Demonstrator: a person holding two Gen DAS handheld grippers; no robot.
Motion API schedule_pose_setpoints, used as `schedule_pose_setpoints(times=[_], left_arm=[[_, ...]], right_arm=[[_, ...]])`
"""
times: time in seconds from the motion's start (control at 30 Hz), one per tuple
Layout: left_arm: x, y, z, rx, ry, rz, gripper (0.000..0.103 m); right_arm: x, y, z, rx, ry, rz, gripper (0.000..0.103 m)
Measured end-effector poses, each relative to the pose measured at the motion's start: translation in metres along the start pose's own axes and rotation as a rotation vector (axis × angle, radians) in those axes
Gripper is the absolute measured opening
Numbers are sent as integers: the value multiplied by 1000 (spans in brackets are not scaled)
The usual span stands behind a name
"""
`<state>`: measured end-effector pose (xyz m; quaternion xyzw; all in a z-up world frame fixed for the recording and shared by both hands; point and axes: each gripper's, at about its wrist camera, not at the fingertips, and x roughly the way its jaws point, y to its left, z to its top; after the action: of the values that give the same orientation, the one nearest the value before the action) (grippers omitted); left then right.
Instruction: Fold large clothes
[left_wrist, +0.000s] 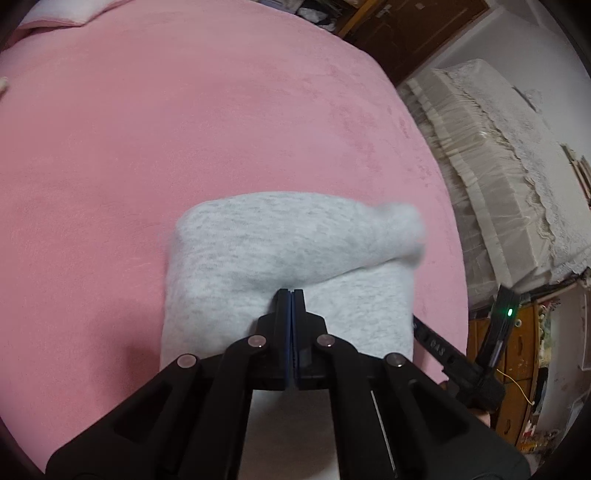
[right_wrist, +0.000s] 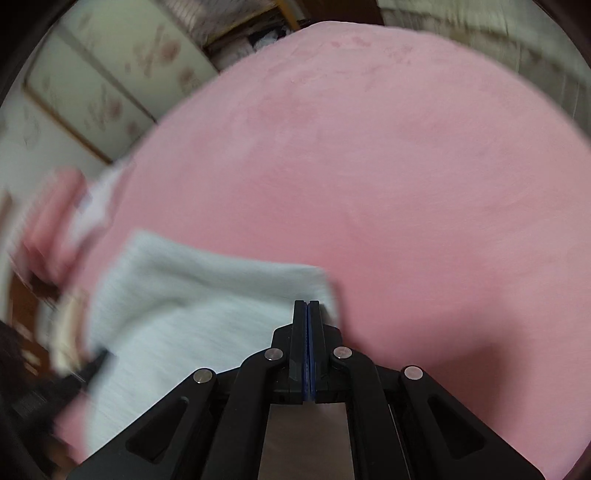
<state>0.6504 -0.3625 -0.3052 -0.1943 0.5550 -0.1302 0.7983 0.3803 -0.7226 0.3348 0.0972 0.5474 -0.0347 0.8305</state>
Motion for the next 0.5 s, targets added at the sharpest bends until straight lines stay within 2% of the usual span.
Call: schedule_pose_setpoints(times=[0.03,0.07,0.13,0.23,0.27,0.3,0.33,0.4,0.43,0.5], left_arm=[[-12,-5,0,17,5,28,1],[-25,-14,-2,61,4,48,1],[-42,-26,-8,127,-1,42,1],[-46,-33,-18,132,54,62,1],[-43,-32,-24,116,86,70,1],[-40,-30,-31,101,104,84,2],[-42,-30,-38,92,83,88,2],[-48,-26,-52,73,74,101,3],[-48,-21,-57,53,84,123,5],[-44,-7,-74,24,121,169,5]], right_arm=[[-1,-4,-5,0,21,-18,0],[-15,-11,-11,27,14,29,0],[-53,-20,-22,49,-48,132,0],[-95,-4,-35,-6,-131,262,0],[-107,8,-41,-31,-137,356,0],[-111,16,-46,-41,-116,429,0],[-111,28,-52,-51,-68,525,0],[-110,50,-68,-70,18,634,0],[-108,61,-78,-97,57,645,0],[-110,75,-100,-170,100,582,0]])
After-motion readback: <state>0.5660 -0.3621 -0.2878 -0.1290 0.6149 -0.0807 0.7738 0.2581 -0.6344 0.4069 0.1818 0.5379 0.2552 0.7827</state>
